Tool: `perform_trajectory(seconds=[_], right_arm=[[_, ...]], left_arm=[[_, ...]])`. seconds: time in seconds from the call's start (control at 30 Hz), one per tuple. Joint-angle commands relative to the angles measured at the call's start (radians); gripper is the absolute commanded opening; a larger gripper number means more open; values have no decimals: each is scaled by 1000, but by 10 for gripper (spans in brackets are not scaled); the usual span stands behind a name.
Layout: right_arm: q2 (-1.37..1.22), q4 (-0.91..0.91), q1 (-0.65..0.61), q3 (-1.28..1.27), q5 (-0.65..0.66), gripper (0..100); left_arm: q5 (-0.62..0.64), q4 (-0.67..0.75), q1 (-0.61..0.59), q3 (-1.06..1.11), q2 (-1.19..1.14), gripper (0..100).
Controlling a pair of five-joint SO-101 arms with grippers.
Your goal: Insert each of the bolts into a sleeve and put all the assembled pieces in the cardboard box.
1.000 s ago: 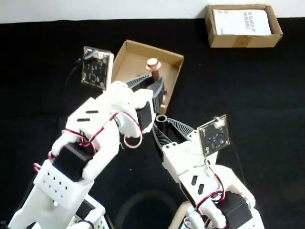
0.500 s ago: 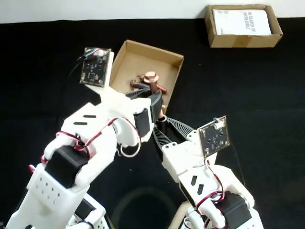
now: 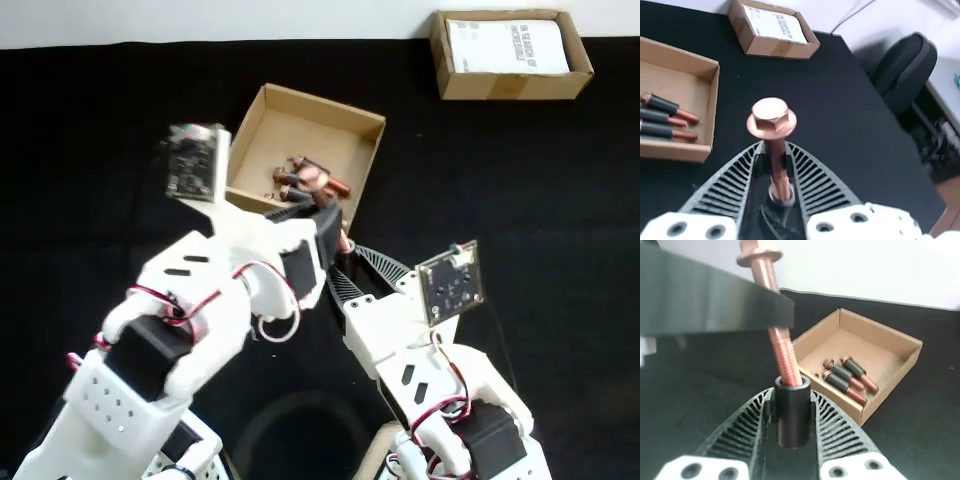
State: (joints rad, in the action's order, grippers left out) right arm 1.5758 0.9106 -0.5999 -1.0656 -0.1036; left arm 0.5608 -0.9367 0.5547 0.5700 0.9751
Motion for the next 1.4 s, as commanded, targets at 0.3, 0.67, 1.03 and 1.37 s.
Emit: perform_trajectory(seconds=[0.3, 0.67, 1.03, 1.37], right_arm=[[10, -15, 21, 18, 6, 6], [12, -13, 21, 18, 6, 6], [5, -21, 27, 18, 68, 6], [-54, -56, 162, 45, 68, 6]], left_arm=[[-121, -5, 147, 10, 5, 8], [-327, -206, 265, 2, 12, 8], [-376, -434, 116, -93, 8, 240], [-628, -815, 113, -562, 13, 6]])
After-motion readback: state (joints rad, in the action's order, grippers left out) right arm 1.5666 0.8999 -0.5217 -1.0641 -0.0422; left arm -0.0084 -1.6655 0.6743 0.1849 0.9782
